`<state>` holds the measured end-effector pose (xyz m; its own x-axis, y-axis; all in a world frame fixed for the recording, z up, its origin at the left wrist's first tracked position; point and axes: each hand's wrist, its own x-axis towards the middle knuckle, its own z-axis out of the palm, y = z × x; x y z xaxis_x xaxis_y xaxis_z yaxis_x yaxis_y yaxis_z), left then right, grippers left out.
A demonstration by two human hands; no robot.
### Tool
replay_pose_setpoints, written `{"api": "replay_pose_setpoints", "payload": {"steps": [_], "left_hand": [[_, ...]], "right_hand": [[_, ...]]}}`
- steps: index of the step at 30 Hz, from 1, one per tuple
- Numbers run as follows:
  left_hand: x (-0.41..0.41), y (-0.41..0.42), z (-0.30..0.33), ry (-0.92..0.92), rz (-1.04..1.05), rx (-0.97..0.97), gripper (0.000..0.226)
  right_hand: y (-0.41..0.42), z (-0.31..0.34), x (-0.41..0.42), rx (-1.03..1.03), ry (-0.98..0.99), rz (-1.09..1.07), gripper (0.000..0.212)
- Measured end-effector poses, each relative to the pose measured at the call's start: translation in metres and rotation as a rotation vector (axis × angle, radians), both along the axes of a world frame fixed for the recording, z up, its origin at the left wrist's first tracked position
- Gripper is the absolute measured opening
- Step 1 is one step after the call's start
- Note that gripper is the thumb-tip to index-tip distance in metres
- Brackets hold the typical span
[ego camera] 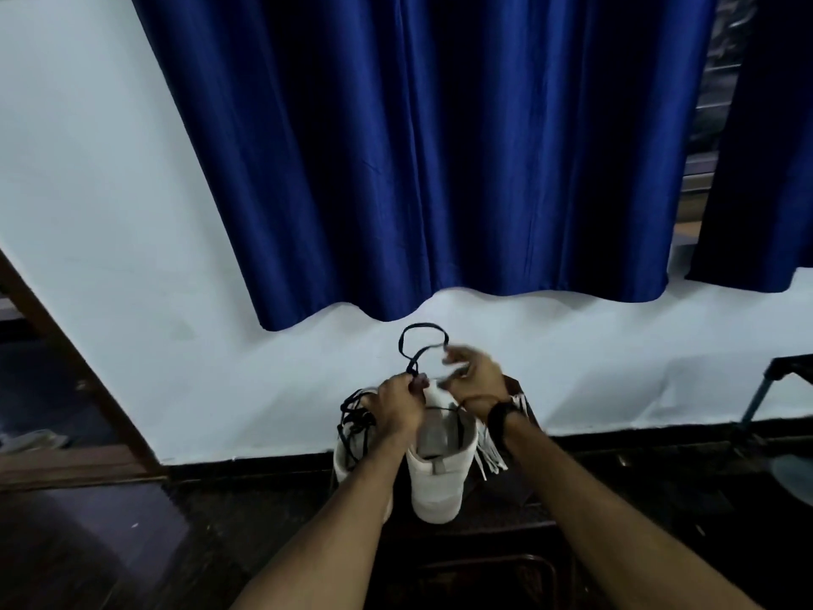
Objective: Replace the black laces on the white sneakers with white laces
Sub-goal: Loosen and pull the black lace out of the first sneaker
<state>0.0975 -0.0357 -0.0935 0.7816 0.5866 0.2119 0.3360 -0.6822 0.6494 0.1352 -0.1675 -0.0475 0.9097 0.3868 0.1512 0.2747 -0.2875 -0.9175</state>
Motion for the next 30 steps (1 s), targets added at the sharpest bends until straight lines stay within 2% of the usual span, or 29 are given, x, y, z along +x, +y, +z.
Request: {"api": "replay_pose_setpoints", "payload": {"steps": [2, 3, 5, 6, 9, 14, 17, 20, 22, 23, 26, 29, 30], "left_hand": [[0.001, -0.001, 0.008, -0.086, -0.051, -0.079, 0.033], [0.0, -0.004, 0.013, -0.131, -0.088, -0.092, 0.033], [0.001, -0.01, 0.027, -0.22, -0.098, -0.039, 0.021], [0.001, -0.014, 0.036, -0.284, -0.085, -0.023, 0.02], [0.003, -0.023, 0.068, -0.505, -0.195, -0.096, 0.037], [-0.002, -0.024, 0.109, -0.718, -0.314, -0.183, 0.024], [-0.01, -0.013, 0.091, -0.651, -0.247, -0.167, 0.027], [-0.02, -0.008, 0.042, -0.374, -0.088, 0.085, 0.039], [-0.029, -0.014, 0.007, -0.191, -0.07, 0.198, 0.031], [-0.034, -0.017, -0.004, -0.141, -0.071, 0.216, 0.024], [-0.039, -0.02, -0.018, -0.137, -0.086, 0.235, 0.022], [-0.034, -0.024, -0.009, -0.062, -0.003, 0.359, 0.014], [-0.034, -0.027, -0.004, -0.067, 0.0, 0.36, 0.019]], "right_hand": [[0.0, -0.033, -0.01, -0.315, -0.071, 0.047, 0.043], [0.002, -0.045, -0.013, -0.378, -0.129, 0.031, 0.036], [0.008, -0.056, -0.015, -0.325, -0.158, -0.047, 0.023], [0.012, -0.055, -0.016, -0.291, -0.167, -0.061, 0.022], [0.022, -0.048, -0.024, -0.23, -0.171, -0.066, 0.025], [0.036, -0.047, -0.023, -0.238, -0.09, -0.14, 0.022], [0.037, -0.045, -0.026, -0.112, -0.031, -0.211, 0.033], [0.036, -0.04, -0.026, 0.041, 0.001, -0.243, 0.032], [0.033, -0.036, -0.019, 0.057, -0.074, -0.222, 0.032], [0.031, -0.029, -0.017, 0.073, -0.049, -0.197, 0.026], [0.024, -0.005, -0.006, 0.138, 0.06, -0.109, 0.016], [0.019, 0.03, -0.003, 0.297, -0.032, -0.038, 0.022], [0.02, 0.042, -0.006, 0.323, -0.062, 0.006, 0.023]]}}
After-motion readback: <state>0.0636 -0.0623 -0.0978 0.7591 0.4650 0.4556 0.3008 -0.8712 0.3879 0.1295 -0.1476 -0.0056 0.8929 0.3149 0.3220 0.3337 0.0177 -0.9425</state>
